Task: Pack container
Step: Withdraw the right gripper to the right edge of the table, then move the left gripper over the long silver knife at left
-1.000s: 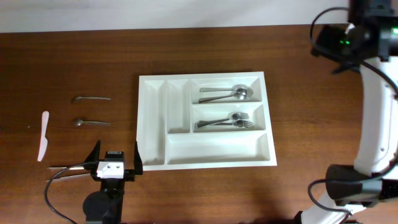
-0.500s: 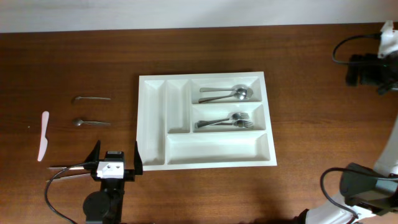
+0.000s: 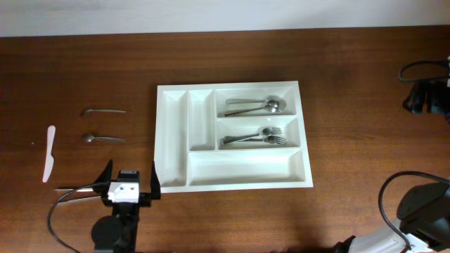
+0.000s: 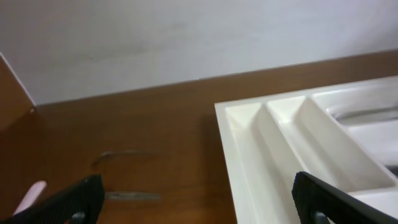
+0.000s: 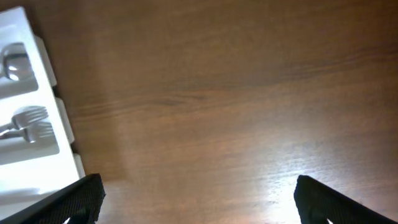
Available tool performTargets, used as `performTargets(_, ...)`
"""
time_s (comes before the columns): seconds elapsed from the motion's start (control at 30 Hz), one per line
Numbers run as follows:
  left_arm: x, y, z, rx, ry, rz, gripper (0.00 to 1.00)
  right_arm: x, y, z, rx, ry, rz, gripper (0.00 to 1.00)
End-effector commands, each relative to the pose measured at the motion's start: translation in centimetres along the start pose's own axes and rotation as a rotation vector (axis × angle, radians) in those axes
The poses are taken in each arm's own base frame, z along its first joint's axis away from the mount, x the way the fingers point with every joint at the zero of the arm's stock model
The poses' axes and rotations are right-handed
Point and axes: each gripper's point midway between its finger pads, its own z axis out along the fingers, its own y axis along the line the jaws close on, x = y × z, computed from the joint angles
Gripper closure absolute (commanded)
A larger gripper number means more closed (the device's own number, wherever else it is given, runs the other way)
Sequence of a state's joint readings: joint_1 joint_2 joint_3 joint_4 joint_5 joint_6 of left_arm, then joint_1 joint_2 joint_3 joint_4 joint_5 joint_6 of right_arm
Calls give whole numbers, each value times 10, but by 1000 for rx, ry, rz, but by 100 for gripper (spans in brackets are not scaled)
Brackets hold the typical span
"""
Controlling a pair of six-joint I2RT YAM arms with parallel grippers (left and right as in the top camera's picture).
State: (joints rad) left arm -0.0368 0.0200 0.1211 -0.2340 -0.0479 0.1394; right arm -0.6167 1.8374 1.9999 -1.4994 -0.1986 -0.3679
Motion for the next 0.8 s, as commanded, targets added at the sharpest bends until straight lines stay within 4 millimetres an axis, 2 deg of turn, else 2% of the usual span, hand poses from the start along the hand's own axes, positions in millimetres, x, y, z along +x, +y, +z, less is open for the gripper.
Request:
performTargets(0.0, -41, 18, -17, -66, -6, 9, 1, 3, -3, 8, -25, 4, 8, 1)
performTargets(0.13, -54, 20, -21, -49, 120, 8, 1, -1, -6, 10, -19, -13, 4, 1)
performTargets(0.33, -105, 25, -16, -25, 294, -92, 1, -7, -9, 9, -4, -36, -7, 1)
performTargets(0.43, -123, 20, -16, 26, 426, -90, 1, -15, -19, 9, 46, -64, -14, 1)
performTargets(0.57, -131, 20, -16, 66, 657, -46, 1, -30, -28, 7, 90, -121, -25, 1)
performTargets(0.67, -132, 20, -8, 73, 729, -43, 1, -34, -30, 6, 97, -139, -29, 1)
performTargets(0.77, -124, 20, 6, 70, 776, -37, 1, -40, -34, 8, 114, -153, -31, 1)
